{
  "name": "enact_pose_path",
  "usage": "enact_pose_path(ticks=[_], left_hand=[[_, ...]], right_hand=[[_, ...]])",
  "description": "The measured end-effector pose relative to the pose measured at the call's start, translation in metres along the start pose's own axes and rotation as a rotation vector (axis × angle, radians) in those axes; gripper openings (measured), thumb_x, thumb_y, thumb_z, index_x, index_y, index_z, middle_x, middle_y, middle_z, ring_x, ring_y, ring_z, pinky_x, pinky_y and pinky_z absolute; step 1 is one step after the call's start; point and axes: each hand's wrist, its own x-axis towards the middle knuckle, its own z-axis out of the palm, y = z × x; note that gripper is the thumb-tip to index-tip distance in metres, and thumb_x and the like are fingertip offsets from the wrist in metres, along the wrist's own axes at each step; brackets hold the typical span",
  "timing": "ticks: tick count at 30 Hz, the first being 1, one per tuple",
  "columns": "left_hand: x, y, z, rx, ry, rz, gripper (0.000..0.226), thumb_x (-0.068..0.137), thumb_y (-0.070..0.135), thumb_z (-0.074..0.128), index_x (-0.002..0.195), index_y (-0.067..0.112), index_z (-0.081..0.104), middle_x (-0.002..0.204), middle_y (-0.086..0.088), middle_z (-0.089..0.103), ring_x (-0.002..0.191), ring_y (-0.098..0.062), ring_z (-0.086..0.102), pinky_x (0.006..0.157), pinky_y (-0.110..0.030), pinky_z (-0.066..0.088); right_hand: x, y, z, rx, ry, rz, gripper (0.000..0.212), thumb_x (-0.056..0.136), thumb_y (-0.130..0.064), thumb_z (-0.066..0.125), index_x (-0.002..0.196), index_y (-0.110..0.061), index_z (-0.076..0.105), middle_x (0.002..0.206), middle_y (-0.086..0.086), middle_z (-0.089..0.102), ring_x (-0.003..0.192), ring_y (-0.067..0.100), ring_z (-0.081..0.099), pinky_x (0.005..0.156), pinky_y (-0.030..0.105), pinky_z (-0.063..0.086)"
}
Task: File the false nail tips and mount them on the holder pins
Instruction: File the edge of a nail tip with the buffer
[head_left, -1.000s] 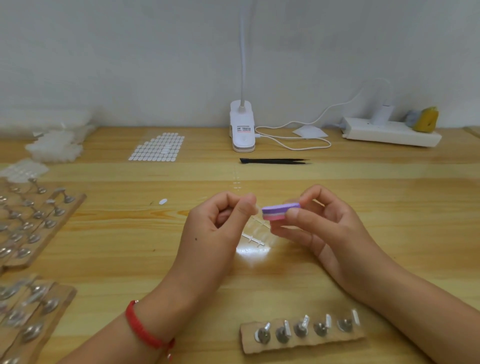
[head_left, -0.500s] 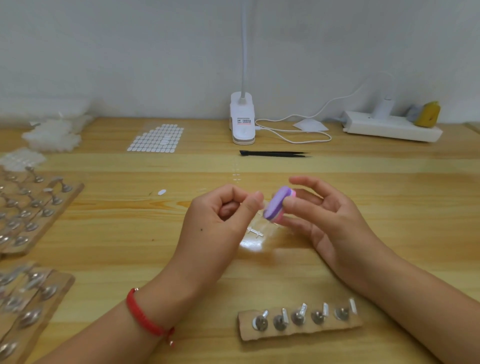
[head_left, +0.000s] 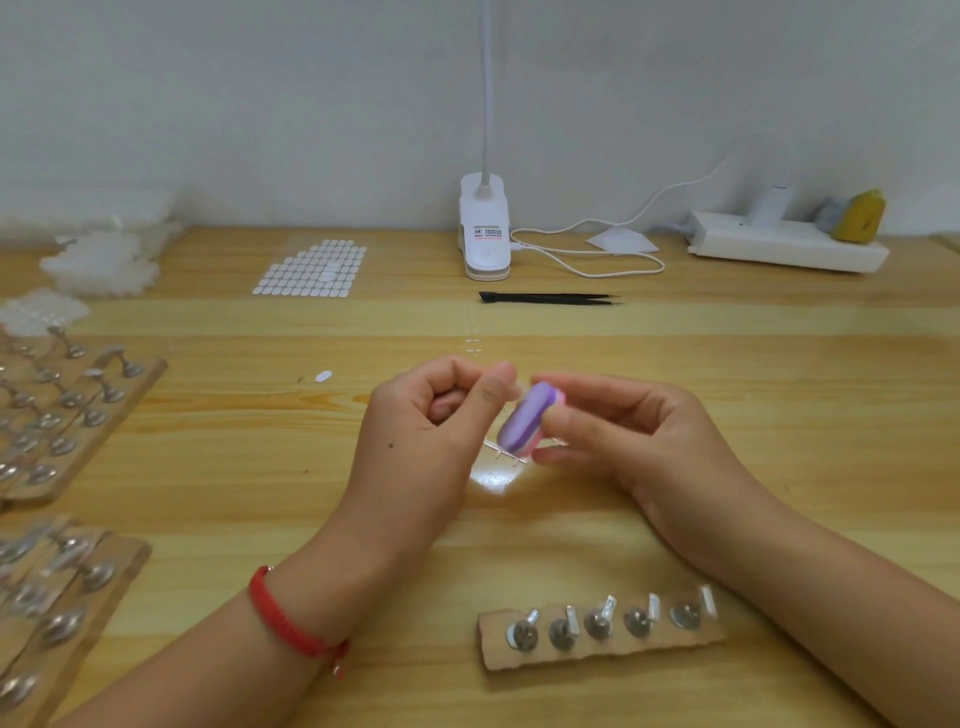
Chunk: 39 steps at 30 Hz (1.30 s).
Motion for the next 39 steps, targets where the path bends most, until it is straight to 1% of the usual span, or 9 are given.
enact_pose_path(ticks=[3, 7, 11, 15, 18, 22, 26, 29, 39], left_hand=[[-0.0009, 0.0001, -0.0005, -0.004, -0.002, -0.009, 0.022, 0.086, 0.025, 0.062, 0.073, 0.007, 0.067, 0.034, 0.015, 0.031, 0.035, -0.003, 0.025, 0.044, -0.010, 0.025], [0.0005, 0.0009, -0.0010, -0.021, 0.004, 0.011, 0.028, 0.079, 0.034, 0.061, 0.071, 0.009, 0.067, 0.038, 0.014, 0.034, 0.039, -0.003, 0.028, 0.050, -0.010, 0.033], [-0.0007, 0.0009, -0.0010, -0.022, -0.036, -0.008, 0.028, 0.078, 0.035, 0.060, 0.070, 0.009, 0.065, 0.037, 0.014, 0.027, 0.037, -0.003, 0.021, 0.042, -0.010, 0.022], [0.0001, 0.0015, -0.0016, -0.018, -0.049, 0.009, 0.028, 0.075, 0.039, 0.058, 0.066, 0.013, 0.063, 0.043, 0.014, 0.024, 0.040, -0.004, 0.020, 0.043, -0.012, 0.024], [-0.0010, 0.0020, -0.0011, -0.022, -0.082, 0.008, 0.024, 0.078, 0.036, 0.058, 0.066, 0.014, 0.061, 0.045, 0.014, 0.024, 0.040, -0.003, 0.020, 0.041, -0.011, 0.021], [-0.0023, 0.0012, -0.0017, 0.059, -0.106, 0.066, 0.025, 0.093, 0.020, 0.054, 0.069, 0.011, 0.057, 0.039, 0.015, 0.031, 0.038, -0.002, 0.026, 0.041, -0.010, 0.022], [-0.0049, 0.0018, 0.0002, 0.139, -0.171, 0.110, 0.028, 0.095, 0.017, 0.052, 0.067, 0.015, 0.054, 0.040, 0.014, 0.029, 0.040, -0.003, 0.026, 0.043, -0.010, 0.022], [-0.0046, 0.0011, -0.0006, 0.142, -0.147, 0.107, 0.028, 0.095, 0.018, 0.051, 0.067, 0.014, 0.054, 0.042, 0.014, 0.030, 0.041, -0.003, 0.026, 0.043, -0.012, 0.022], [0.0003, 0.0003, -0.0042, 0.006, -0.182, -0.033, 0.027, 0.080, 0.042, 0.050, 0.065, 0.022, 0.059, 0.044, 0.014, 0.030, 0.041, -0.002, 0.023, 0.041, -0.012, 0.023]], right_hand=[[0.0023, -0.0008, -0.0062, 0.147, 0.100, 0.006, 0.033, 0.059, -0.018, 0.078, 0.091, -0.009, 0.078, 0.090, 0.013, 0.075, 0.079, 0.018, 0.073, 0.065, 0.022, 0.057], [-0.0004, -0.0006, 0.0011, -0.009, -0.006, -0.009, 0.027, 0.057, -0.015, 0.085, 0.084, -0.018, 0.078, 0.084, 0.010, 0.075, 0.076, 0.020, 0.073, 0.065, 0.024, 0.057], [0.0017, -0.0022, -0.0062, 0.160, 0.097, -0.013, 0.017, 0.062, -0.017, 0.077, 0.079, -0.018, 0.077, 0.082, 0.011, 0.074, 0.075, 0.019, 0.073, 0.062, 0.023, 0.057], [-0.0012, -0.0007, 0.0002, 0.006, -0.023, -0.026, 0.020, 0.063, -0.015, 0.082, 0.081, -0.019, 0.077, 0.080, 0.008, 0.075, 0.072, 0.019, 0.073, 0.063, 0.025, 0.057], [0.0016, -0.0018, -0.0046, 0.092, 0.045, -0.024, 0.016, 0.064, -0.014, 0.078, 0.079, -0.019, 0.078, 0.079, 0.008, 0.074, 0.073, 0.018, 0.073, 0.061, 0.023, 0.056], [-0.0021, -0.0005, -0.0002, -0.046, -0.091, -0.025, 0.014, 0.066, -0.010, 0.076, 0.078, -0.017, 0.076, 0.075, 0.010, 0.073, 0.067, 0.020, 0.071, 0.062, 0.027, 0.057], [0.0011, -0.0016, -0.0065, 0.099, 0.040, -0.039, 0.012, 0.062, -0.014, 0.075, 0.074, -0.019, 0.075, 0.073, 0.009, 0.070, 0.067, 0.019, 0.070, 0.060, 0.027, 0.056], [-0.0002, -0.0007, -0.0043, 0.011, -0.067, -0.023, 0.012, 0.069, -0.008, 0.071, 0.076, -0.018, 0.074, 0.074, 0.008, 0.071, 0.065, 0.018, 0.070, 0.060, 0.026, 0.056], [0.0019, -0.0014, -0.0030, 0.044, 0.000, -0.024, 0.015, 0.064, -0.014, 0.080, 0.078, -0.019, 0.076, 0.079, 0.009, 0.073, 0.071, 0.018, 0.071, 0.060, 0.025, 0.056]])
